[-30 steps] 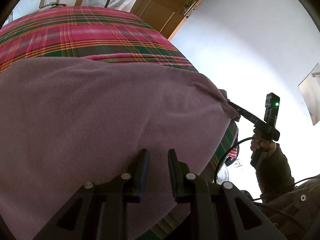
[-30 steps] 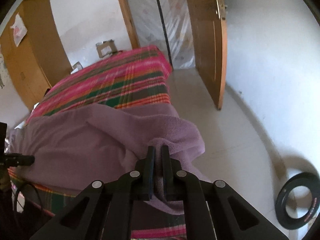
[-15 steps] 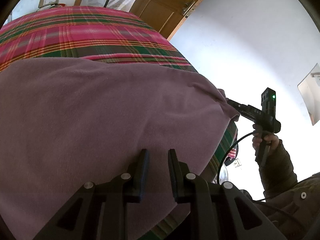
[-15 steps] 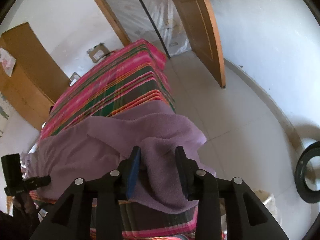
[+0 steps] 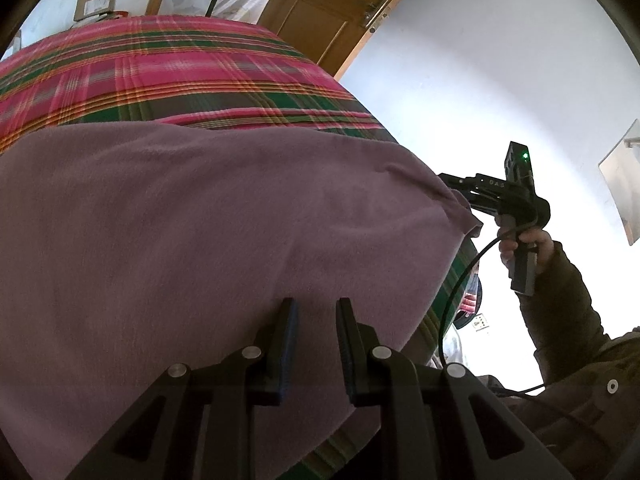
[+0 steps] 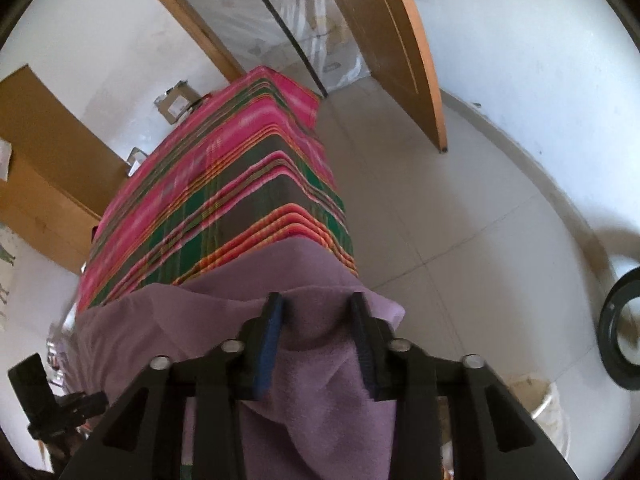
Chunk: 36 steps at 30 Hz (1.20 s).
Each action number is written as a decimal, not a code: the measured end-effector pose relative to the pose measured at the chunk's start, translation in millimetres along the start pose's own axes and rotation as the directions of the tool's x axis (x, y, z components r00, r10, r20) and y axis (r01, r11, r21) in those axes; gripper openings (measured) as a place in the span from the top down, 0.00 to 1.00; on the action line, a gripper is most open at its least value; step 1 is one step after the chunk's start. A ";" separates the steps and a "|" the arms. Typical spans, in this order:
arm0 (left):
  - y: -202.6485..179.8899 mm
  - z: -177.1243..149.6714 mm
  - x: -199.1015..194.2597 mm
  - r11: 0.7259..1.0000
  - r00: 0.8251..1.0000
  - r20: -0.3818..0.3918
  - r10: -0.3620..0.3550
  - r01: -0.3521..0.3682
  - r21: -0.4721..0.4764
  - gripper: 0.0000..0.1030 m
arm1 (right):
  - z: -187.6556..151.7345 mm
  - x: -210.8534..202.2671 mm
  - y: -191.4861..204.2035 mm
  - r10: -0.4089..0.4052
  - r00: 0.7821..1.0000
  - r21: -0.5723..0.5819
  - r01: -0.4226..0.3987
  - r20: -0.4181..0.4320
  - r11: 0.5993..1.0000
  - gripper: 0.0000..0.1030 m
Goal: Fold clothes
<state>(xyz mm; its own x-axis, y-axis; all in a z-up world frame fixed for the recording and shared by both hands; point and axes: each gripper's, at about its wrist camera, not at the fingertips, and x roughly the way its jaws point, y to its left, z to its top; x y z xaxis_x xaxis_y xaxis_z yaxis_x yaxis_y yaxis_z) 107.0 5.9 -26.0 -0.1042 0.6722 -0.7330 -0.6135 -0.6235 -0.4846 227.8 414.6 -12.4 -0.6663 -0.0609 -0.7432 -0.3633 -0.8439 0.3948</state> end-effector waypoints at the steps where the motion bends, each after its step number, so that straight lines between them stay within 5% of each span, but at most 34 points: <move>1: 0.2 0.3 0.1 1.000 1.000 0.000 -0.001 0.001 -0.001 0.80 | 1.1 0.1 1.4 -0.005 1.000 -0.007 0.005 0.006 1.000 0.85; 5: -1.2 0.6 0.6 1.000 1.000 -0.001 0.004 -0.004 0.004 0.80 | 5.5 0.7 6.8 -0.025 0.999 -0.034 0.026 0.032 0.999 0.92; 26: -3.4 4.6 2.2 1.000 1.000 -0.001 0.011 -0.011 0.001 0.80 | 25.5 34.1 11.6 -0.099 0.994 -0.086 0.103 0.048 0.991 0.90; 33: -4.3 4.0 -0.7 0.999 0.999 0.007 0.038 -0.038 -0.007 0.80 | 16.5 23.9 30.6 -0.061 0.996 -0.157 0.072 0.069 0.985 0.81; 36: -2.4 -0.3 -2.2 0.999 0.999 0.006 0.041 -0.041 -0.023 0.80 | 9.0 18.0 53.0 -0.015 0.998 -0.245 0.028 0.056 0.969 0.67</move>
<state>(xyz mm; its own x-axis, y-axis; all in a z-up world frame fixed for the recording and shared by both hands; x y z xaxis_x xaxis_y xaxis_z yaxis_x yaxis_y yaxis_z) 108.9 5.9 -23.4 -0.1338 0.6482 -0.7496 -0.5906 -0.6596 -0.4650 190.6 373.6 -0.1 -0.6965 -0.0182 -0.7173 -0.2111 -0.9503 0.2291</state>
